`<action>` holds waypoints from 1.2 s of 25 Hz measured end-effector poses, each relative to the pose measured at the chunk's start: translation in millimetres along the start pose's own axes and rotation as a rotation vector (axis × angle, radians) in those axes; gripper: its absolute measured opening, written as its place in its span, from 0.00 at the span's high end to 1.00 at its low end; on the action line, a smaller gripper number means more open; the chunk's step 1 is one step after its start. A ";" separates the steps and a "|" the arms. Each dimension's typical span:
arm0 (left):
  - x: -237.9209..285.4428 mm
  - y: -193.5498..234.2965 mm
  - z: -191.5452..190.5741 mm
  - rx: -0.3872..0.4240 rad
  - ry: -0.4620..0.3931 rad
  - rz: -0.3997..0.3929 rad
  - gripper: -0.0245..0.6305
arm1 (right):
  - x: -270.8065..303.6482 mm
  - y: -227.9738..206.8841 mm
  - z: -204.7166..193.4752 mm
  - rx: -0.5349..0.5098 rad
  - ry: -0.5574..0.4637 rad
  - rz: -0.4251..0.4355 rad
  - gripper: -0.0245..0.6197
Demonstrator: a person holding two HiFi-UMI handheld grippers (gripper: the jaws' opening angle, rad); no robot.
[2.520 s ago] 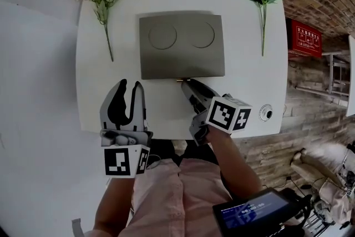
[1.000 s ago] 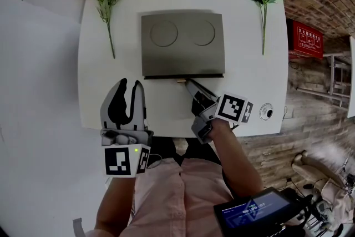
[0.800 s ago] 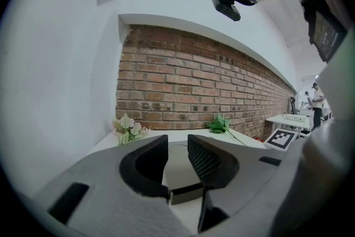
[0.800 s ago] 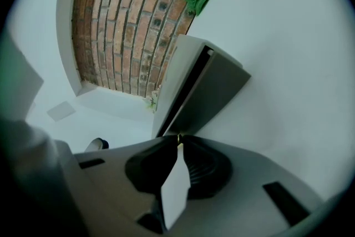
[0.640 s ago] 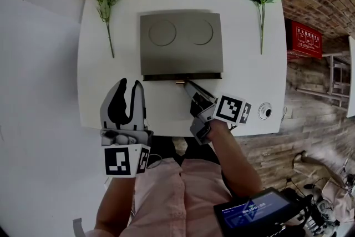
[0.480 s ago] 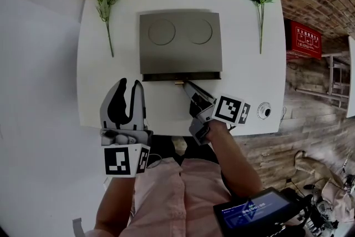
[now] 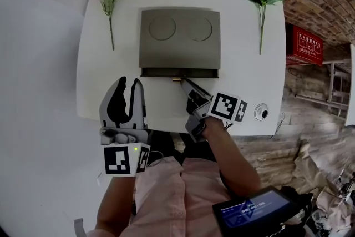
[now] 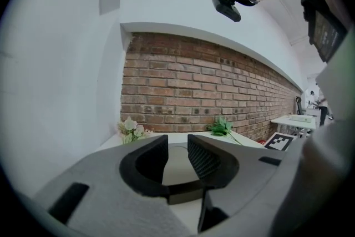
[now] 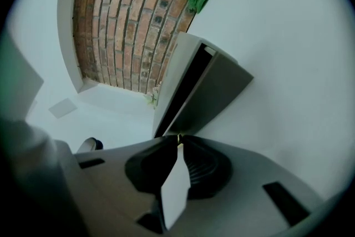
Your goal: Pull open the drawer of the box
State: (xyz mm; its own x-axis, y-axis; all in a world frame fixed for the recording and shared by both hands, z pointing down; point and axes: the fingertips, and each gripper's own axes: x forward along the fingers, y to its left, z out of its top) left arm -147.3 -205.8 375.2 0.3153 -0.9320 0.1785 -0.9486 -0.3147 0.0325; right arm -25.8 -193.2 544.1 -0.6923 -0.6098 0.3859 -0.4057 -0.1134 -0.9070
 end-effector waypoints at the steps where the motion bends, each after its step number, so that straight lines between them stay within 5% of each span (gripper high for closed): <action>1: -2.3 -1.1 -0.5 -0.002 -0.001 0.005 0.79 | 0.6 -0.5 -0.3 0.002 0.005 0.002 0.90; 30: -48.7 -5.5 11.4 0.019 0.001 -0.009 0.79 | -17.8 2.5 -17.3 0.004 -0.005 -0.001 0.90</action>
State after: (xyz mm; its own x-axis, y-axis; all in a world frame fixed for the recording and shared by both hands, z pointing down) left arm -157.1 -160.7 355.1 0.3236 -0.9291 0.1792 -0.9451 -0.3263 0.0149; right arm -24.9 -169.1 537.9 -0.6892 -0.6134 0.3857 -0.4037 -0.1170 -0.9074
